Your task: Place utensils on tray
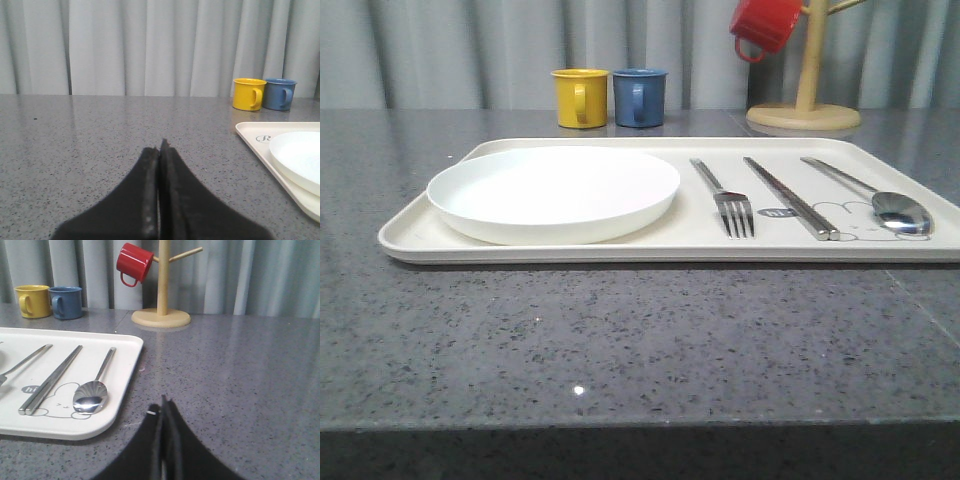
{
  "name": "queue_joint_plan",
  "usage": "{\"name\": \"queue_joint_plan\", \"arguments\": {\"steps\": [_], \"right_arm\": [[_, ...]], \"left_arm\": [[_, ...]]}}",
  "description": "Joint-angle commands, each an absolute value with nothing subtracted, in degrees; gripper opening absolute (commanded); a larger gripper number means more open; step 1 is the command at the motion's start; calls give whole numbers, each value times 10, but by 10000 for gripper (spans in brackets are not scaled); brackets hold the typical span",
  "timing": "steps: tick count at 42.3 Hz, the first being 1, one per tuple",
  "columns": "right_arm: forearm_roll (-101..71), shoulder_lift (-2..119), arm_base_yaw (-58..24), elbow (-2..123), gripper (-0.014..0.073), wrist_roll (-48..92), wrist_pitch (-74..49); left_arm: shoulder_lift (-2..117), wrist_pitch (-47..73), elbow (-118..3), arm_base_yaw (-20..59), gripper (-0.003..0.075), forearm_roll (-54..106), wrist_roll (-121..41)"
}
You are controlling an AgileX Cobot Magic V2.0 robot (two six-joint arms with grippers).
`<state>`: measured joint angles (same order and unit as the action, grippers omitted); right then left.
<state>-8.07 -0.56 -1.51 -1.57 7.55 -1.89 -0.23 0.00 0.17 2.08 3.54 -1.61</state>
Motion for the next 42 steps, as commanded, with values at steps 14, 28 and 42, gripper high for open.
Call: {"name": "queue_joint_plan", "arguments": {"steps": [14,28,42], "right_arm": [[-11,-15,-10,-15,-67,-30,31],[-11,-15,-3,-15,-67,-18,33],[-11,-15,-3,-15,-67,-18,33]], "left_arm": [[-15,-45,9,21,-20,38,-11],[-15,-45,9,21,-20,38,-11],[-15,-45,9,21,-20,38,-11]]}}
